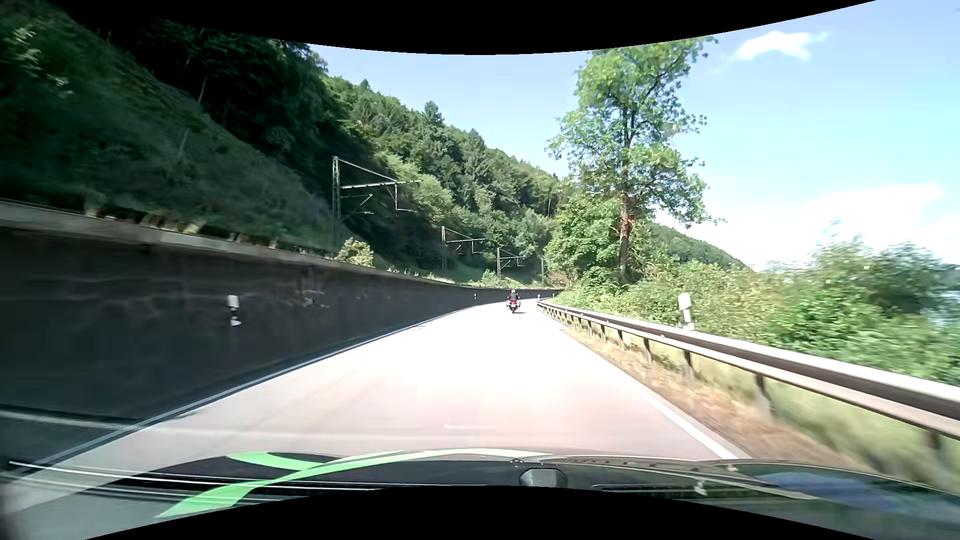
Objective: Follow the waypoints while adhering to traffic rules and regulations
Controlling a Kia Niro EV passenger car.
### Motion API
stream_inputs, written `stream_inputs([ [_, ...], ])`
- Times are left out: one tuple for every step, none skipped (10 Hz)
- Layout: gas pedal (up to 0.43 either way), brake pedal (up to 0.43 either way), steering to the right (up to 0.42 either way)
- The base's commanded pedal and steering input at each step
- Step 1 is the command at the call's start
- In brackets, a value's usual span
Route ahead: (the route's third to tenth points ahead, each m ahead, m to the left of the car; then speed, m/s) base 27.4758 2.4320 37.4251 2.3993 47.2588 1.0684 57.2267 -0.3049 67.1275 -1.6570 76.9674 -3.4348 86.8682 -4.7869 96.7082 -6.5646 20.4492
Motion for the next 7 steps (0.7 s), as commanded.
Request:
stream_inputs([
  [0.169,0.0,0.002],
  [0.177,0.0,0.002],
  [0.177,0.0,0.002],
  [0.177,0.0,0.002],
  [0.169,0.0,0.002],
  [0.169,0.0,0.002],
  [0.15,0.0,0.002],
])
